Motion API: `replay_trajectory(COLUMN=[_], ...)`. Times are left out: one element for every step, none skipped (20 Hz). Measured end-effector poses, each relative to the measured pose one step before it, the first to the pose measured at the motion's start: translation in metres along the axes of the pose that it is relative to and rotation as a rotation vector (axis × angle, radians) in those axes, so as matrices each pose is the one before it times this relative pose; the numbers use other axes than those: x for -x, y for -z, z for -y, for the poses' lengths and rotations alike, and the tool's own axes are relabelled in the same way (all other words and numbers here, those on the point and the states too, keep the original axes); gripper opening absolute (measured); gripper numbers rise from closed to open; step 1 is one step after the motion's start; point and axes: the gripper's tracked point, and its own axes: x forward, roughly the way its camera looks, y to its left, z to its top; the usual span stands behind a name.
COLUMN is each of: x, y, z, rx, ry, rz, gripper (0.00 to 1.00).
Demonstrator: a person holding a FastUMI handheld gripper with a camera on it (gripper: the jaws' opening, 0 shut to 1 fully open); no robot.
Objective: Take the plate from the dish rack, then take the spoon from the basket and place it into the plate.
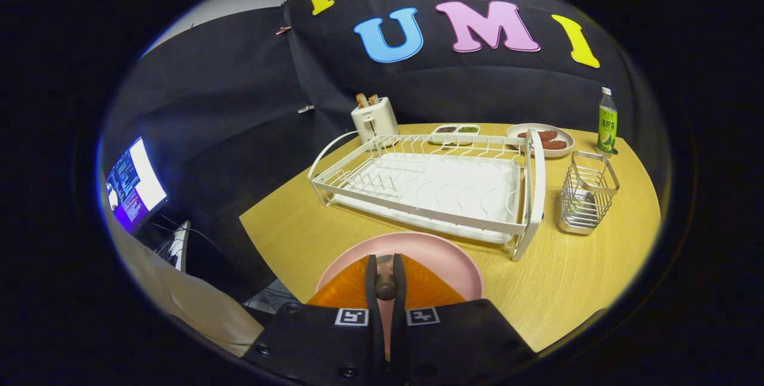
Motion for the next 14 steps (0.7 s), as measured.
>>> replay_trajectory(x=[0.00051, 0.00109, 0.00224, -0.00087, 0.00312, 0.00082, -0.00066, -0.00086, 0.00054, -0.00183, -0.00022, 0.00144, -0.00072, 0.00299], y=[0.00277, 0.00457, 0.00932, 0.01203, 0.00873, 0.00940, 0.00802, 0.00833, 0.00632, 0.00376, 0.00279, 0.00244, -0.00069, -0.00033], z=[0.00061, 0.00130, 0.00219, 0.00287, 0.00287, 0.00262, 0.00253, 0.00486, 0.00033, 0.00510, 0.00171, 0.00195, 0.00252, 0.00151], rx=[0.00320, -0.00141, -0.00235, -0.00093, -0.00500, -0.00160, 0.00473, 0.00606, -0.00061, 0.00214, 0.00586, 0.00786, 0.00613, -0.00002], ry=[-0.00544, -0.00637, -0.00512, 0.00124, -0.00014, 0.00504, 0.00675, 0.01532, 0.00082, 0.01686, 0.00830, 0.00823, 0.01212, 0.00795], rz=[-0.00306, -0.01481, -0.03333, -0.03719, -0.03069, -0.02984, -0.02903, -0.02932, -0.02495, -0.01595, -0.01516, -0.00984, -0.00228, -0.00315], gripper=[0.08, 0.08, 0.10, 0.13, 0.14, 0.15, 0.15, 0.15, 0.17, 0.17, 0.19, 0.20, 0.23, 0.26])
